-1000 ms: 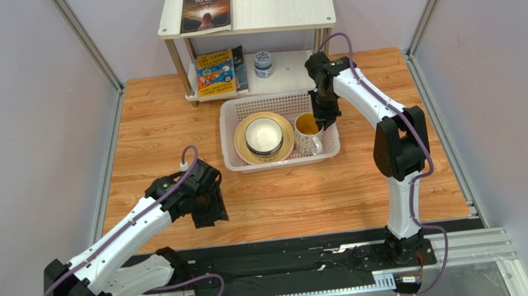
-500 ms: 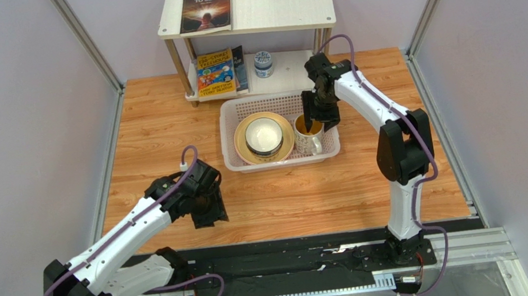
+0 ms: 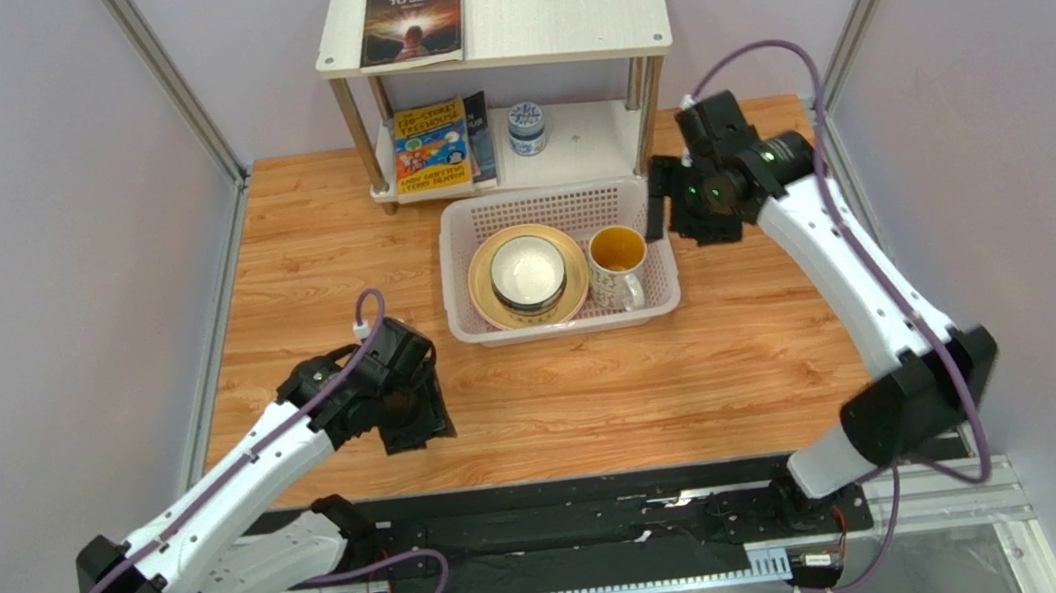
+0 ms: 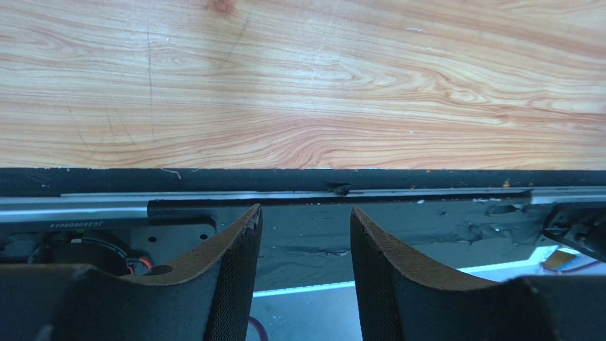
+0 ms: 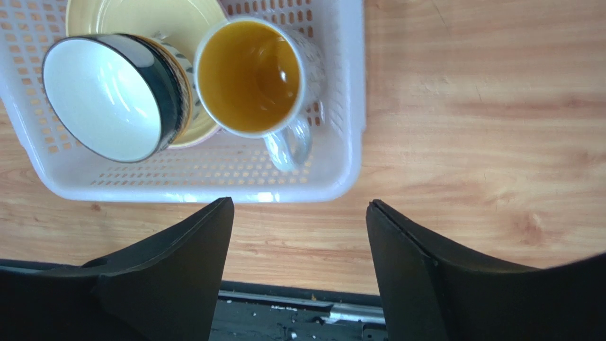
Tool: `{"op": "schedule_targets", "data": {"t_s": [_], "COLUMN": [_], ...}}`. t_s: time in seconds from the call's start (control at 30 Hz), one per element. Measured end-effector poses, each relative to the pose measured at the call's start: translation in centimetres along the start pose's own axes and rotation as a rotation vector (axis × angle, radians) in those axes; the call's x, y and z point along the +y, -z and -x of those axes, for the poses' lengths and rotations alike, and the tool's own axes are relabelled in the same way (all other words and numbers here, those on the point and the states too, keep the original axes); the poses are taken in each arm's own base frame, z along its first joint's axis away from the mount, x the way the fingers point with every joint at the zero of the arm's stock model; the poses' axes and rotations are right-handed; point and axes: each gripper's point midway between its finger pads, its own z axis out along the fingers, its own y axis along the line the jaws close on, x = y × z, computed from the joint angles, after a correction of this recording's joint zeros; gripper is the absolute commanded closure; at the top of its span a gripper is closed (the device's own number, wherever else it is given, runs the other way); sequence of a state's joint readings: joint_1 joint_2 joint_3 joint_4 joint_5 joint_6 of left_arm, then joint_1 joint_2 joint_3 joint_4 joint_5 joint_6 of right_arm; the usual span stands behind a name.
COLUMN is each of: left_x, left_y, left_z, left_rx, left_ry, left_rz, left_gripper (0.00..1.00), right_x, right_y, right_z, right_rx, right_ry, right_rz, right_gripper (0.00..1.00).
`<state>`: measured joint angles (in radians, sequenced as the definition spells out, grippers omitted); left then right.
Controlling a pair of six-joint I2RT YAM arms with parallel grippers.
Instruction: Place the mixed dishes into the plastic bin
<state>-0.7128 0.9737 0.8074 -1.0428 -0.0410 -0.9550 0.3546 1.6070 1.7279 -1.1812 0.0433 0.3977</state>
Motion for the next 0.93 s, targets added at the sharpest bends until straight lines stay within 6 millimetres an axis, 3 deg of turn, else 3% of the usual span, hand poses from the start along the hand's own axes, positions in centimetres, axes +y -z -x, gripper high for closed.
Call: {"op": "schedule_targets", "data": {"t_s": [0.2,0.3,0.43,0.53,0.77,0.93], "left_x": [-1.4,-1.8,-1.7,-1.7,-2.1,-2.2], "left_y": [3.4,4.8,5.8,6.1,5.7,6.2], "left_z": [1.9,2.3,2.9,3.3,3.4,3.3], "left_rx": [-0.109,-0.141,-0.175,-0.191,-0.172,-0.184], "left_ry": [0.016,0.032,0.045,0.047,0.045,0.039], "left_rz": [-0.093,-0.135,-0.135,-0.124,-0.116,-0.145], "left_gripper": [0.44,0.44,0.44,0.44,0.44,0.44], "right_x": [-5.0,-5.5,-6.2,-6.8,-6.8,-6.6], "right_y": [4.6,4.0,2.0,1.6,3.2,2.8], "right_z": [-6.1,-10.3,-14.2,-14.7,-12.8,-13.0], "right_rx": [-0.209,-0.23,-0.163,-0.155,-0.252,-0.229], "right_ry": [-0.209,-0.281,-0.332,-0.351,-0.426,-0.44], "right_rz": [0.05,0.113,0.108,0.083,0.089,0.088], "right_gripper": [0.27,0.27,0.28,0.28,0.3,0.3]}}
